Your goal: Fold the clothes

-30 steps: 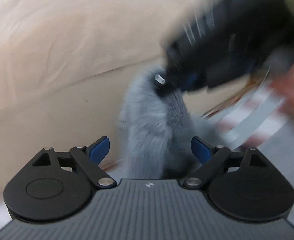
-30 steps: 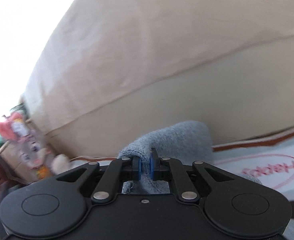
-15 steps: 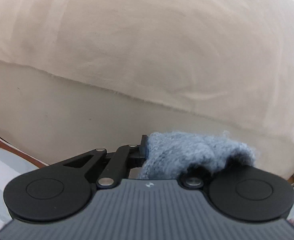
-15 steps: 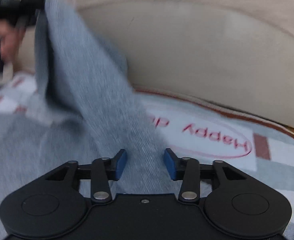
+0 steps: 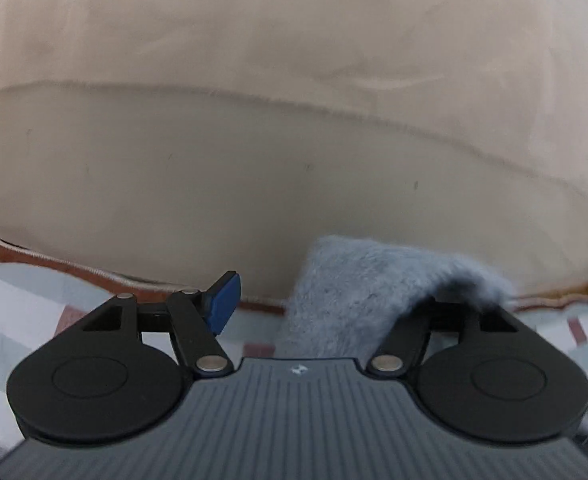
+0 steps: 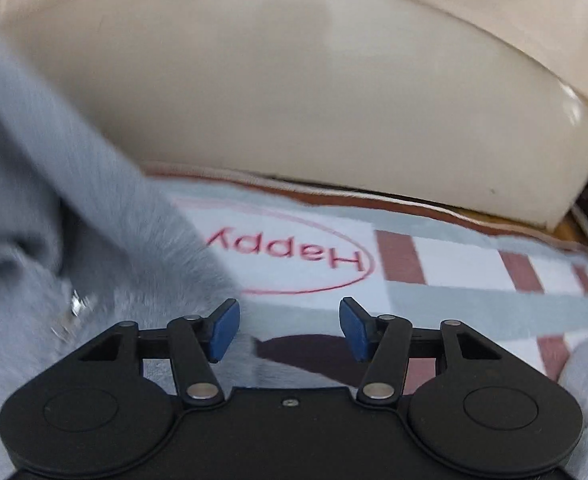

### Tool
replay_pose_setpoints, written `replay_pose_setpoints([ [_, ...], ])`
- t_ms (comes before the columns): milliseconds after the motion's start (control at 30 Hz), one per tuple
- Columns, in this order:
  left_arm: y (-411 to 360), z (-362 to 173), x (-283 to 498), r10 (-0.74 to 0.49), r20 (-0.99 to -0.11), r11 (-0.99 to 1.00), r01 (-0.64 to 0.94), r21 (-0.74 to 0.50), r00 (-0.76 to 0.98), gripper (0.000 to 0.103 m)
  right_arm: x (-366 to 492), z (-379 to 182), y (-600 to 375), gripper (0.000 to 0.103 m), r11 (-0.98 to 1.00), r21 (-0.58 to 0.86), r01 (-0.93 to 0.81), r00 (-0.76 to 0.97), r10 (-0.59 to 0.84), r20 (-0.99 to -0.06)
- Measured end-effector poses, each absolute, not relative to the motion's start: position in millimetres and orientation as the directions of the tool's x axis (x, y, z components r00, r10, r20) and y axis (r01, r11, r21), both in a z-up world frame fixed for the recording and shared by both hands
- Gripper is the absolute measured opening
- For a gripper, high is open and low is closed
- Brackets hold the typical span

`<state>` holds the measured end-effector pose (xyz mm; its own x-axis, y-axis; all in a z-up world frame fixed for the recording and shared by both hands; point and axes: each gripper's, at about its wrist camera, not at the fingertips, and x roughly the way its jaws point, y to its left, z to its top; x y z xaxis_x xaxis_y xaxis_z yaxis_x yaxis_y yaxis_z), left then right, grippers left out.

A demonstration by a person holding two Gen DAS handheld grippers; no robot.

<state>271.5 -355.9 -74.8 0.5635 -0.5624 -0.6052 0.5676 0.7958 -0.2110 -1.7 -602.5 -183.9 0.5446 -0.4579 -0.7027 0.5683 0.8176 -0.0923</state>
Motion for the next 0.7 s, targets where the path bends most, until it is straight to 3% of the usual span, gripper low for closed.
replay_pose_setpoints([
  [100, -333, -84, 248, -0.545, -0.607, 0.785, 0.606, -0.127, 0.579, 0.066, -66, -166, -631, 0.061, 0.788, -0.032, 0.615, 0.559, -0.464, -0.687],
  [233, -297, -105, 216, -0.456, -0.67, 0.794, 0.608, -0.008, 0.586, 0.066, -153, -142, -669, 0.062, 0.739, 0.048, 0.672, 0.571, -0.477, -0.668],
  [333, -273, -121, 184, -0.428, -0.692, 0.792, 0.611, 0.023, 0.582, 0.067, -220, -139, -709, 0.062, 0.617, 0.032, 0.786, 0.461, -0.551, -0.695],
  [400, -263, -131, 168, -0.361, -0.729, 0.822, 0.567, 0.045, 0.582, 0.067, -263, -141, -730, 0.062, 0.525, 0.13, 0.841, 0.449, -0.544, -0.709],
  [500, -255, -139, 158, -0.303, -0.749, 0.879, 0.476, 0.018, 0.589, 0.067, -303, -150, -745, 0.062, 0.407, 0.283, 0.868, 0.476, -0.523, -0.707],
  [600, -244, -147, 135, -0.331, -0.756, 0.895, 0.442, -0.062, 0.564, 0.067, -316, -169, -756, 0.062, 0.321, 0.399, 0.859, 0.511, -0.481, -0.713],
  [700, -239, -144, 99, -0.385, -0.756, 0.855, 0.514, -0.076, 0.529, 0.067, -307, -190, -771, 0.062, 0.254, 0.465, 0.848, 0.53, -0.446, -0.722],
])
